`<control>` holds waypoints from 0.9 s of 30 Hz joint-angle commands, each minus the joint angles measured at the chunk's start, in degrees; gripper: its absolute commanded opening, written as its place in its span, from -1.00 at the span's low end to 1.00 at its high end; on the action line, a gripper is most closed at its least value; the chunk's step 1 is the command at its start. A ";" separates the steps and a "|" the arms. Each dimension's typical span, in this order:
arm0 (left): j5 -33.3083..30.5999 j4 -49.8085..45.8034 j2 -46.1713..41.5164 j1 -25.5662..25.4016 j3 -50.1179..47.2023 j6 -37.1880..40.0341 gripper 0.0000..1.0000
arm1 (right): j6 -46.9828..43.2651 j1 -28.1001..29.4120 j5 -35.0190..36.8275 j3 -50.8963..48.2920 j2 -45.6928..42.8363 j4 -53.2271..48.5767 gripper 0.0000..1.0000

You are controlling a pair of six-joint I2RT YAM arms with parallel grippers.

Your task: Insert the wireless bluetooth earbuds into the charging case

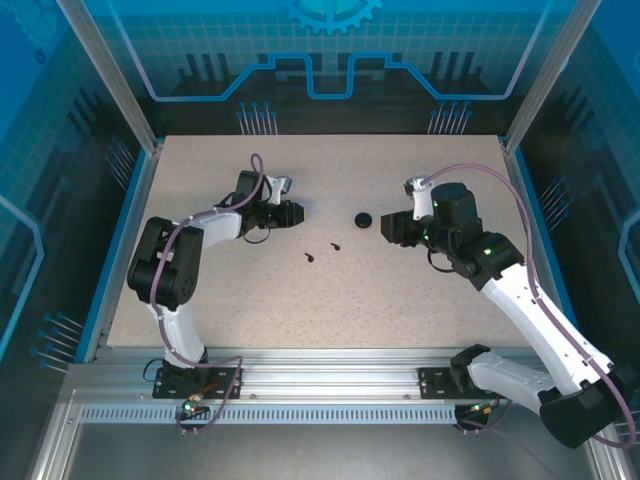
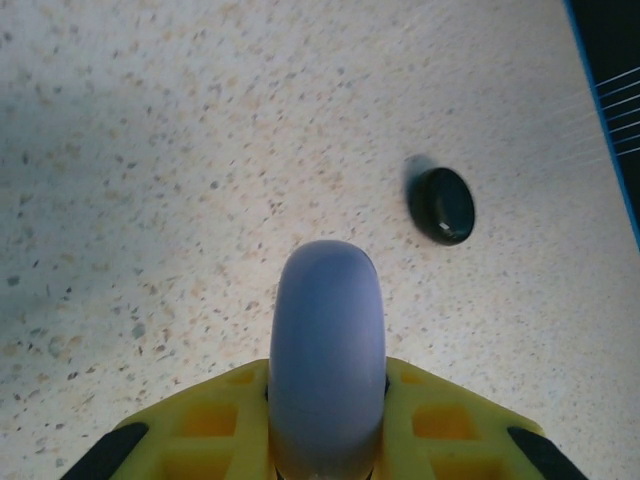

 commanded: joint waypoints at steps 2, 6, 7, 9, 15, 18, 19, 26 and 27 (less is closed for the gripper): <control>-1.91 -4.95 1.54 0.56 2.45 2.35 -0.74 | -0.57 -1.02 0.95 -0.91 -1.56 -0.97 -0.01; -3.32 -8.76 3.60 0.56 4.15 3.07 -0.73 | -0.48 -1.32 0.72 -1.32 -1.77 -0.70 -0.01; -3.50 -9.00 3.96 0.56 4.07 3.15 -0.72 | -0.48 -1.37 0.66 -1.34 -1.76 -0.70 -0.01; -3.81 -9.08 4.40 0.56 3.72 3.25 -0.71 | -0.48 -1.43 0.68 -1.44 -1.76 -0.71 -0.01; -3.61 -12.58 6.68 0.56 5.57 3.93 -0.67 | -0.39 -1.72 0.58 -1.53 -2.03 -0.73 -0.01; -3.57 -14.47 7.89 0.56 6.96 4.21 -0.68 | -0.39 -1.81 0.62 -1.59 -2.16 -0.77 -0.01; -3.74 -14.45 8.07 0.56 6.85 4.28 -0.68 | -0.39 -1.81 0.62 -1.56 -2.12 -0.70 -0.01; -6.03 -16.13 8.76 0.57 7.09 4.61 -0.56 | -0.39 -1.99 0.61 -1.60 -2.27 -0.75 -0.01; -6.46 -16.52 8.78 0.56 7.19 4.70 -0.54 | -0.39 -2.07 0.61 -1.60 -2.29 -0.71 -0.01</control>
